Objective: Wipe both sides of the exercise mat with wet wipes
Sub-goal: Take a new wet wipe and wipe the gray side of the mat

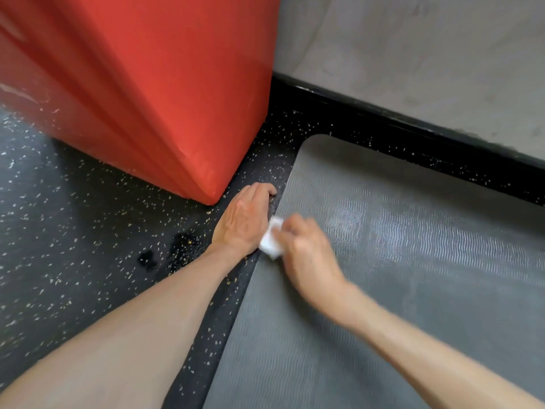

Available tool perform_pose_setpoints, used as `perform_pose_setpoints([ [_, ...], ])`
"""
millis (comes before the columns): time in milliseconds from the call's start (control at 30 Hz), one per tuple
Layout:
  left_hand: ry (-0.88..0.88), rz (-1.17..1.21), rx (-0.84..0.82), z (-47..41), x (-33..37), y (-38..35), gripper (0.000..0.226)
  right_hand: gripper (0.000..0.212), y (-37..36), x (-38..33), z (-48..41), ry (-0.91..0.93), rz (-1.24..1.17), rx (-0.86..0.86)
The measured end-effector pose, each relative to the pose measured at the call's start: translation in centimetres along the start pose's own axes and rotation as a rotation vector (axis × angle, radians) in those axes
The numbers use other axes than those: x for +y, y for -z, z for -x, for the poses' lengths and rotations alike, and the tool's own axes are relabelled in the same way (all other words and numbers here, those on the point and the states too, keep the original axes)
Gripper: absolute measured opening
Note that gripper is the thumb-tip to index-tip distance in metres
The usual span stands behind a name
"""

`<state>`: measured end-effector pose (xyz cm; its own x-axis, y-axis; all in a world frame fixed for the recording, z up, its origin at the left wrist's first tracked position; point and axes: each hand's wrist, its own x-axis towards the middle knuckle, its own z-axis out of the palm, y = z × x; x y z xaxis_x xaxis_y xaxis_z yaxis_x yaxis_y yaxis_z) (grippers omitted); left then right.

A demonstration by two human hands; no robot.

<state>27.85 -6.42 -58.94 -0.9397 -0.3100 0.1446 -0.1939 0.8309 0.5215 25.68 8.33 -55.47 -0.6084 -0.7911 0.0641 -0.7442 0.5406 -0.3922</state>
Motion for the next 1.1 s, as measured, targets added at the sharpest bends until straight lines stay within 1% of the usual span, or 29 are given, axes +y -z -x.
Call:
perform_pose_setpoints([
  [67, 0.005, 0.016, 0.001, 0.0, 0.2, 0.1, 0.019, 0.025, -0.1, -1.0, 2.9, 0.076, -0.070, -0.051],
  [133, 0.005, 0.035, 0.017, 0.0, 0.3, 0.1, 0.016, 0.031, 0.2, -0.3, 1.9, 0.089, -0.112, -0.053],
  [167, 0.000, 0.046, 0.027, 0.0, 0.3, 0.1, 0.017, 0.029, 0.4, 0.1, 0.7, 0.048, -0.109, -0.034],
  [267, -0.011, 0.066, 0.059, 0.0, 0.3, 0.0, 0.013, 0.012, 0.1, 0.9, -1.8, -0.082, -0.055, 0.050],
  [300, -0.012, 0.067, 0.056, 0.0, 0.3, 0.0, 0.013, 0.012, -0.2, 0.5, -1.3, -0.098, -0.043, 0.069],
  [367, -0.021, 0.063, 0.055, 0.0, 0.2, 0.1, 0.013, 0.020, -0.7, -0.9, 1.1, -0.058, -0.055, 0.084],
  [467, -0.031, 0.046, 0.045, 0.1, 0.2, 0.2, 0.015, 0.030, -0.7, -1.5, 3.6, 0.060, -0.108, -0.003],
  [533, -0.035, 0.050, 0.038, 0.2, 0.2, 0.3, 0.015, 0.025, -0.2, -0.8, 2.5, 0.095, -0.087, -0.050],
  [600, -0.027, 0.065, 0.024, 0.2, 0.3, 0.5, 0.016, 0.011, -0.1, -0.2, 0.8, 0.048, -0.062, -0.041],
  [700, -0.032, 0.072, 0.013, 0.2, 0.4, 0.6, 0.017, 0.014, -1.0, -1.2, 1.0, -0.047, -0.064, 0.041],
  [767, -0.049, 0.071, 0.009, 0.3, 0.4, 0.8, 0.017, 0.015, -1.6, -2.9, 3.4, -0.006, -0.072, 0.045],
  [833, -0.060, 0.068, -0.017, 0.5, 0.4, 1.1, 0.019, 0.010, -2.1, -4.4, 6.3, 0.097, -0.079, -0.026],
  [900, -0.064, 0.071, -0.062, 0.8, 0.6, 1.8, 0.021, 0.008, -1.9, -4.7, 7.0, 0.143, -0.084, -0.091],
  [967, -0.088, 0.076, -0.137, 1.8, 1.0, 2.5, 0.020, 0.006, -1.6, -4.6, 6.0, 0.081, -0.091, -0.097],
  [1000, -0.109, 0.067, -0.179, 2.5, 1.3, 3.0, 0.018, 0.005, -1.6, -4.6, 5.4, 0.041, -0.077, -0.054],
  [1067, -0.142, 0.052, -0.262, 4.1, 1.6, 3.8, 0.012, 0.011, -2.1, -5.6, 5.4, -0.042, -0.077, 0.014],
  [1100, -0.160, 0.052, -0.299, 4.9, 1.7, 4.2, 0.009, 0.014, -2.3, -6.6, 6.3, -0.048, -0.090, 0.023],
])
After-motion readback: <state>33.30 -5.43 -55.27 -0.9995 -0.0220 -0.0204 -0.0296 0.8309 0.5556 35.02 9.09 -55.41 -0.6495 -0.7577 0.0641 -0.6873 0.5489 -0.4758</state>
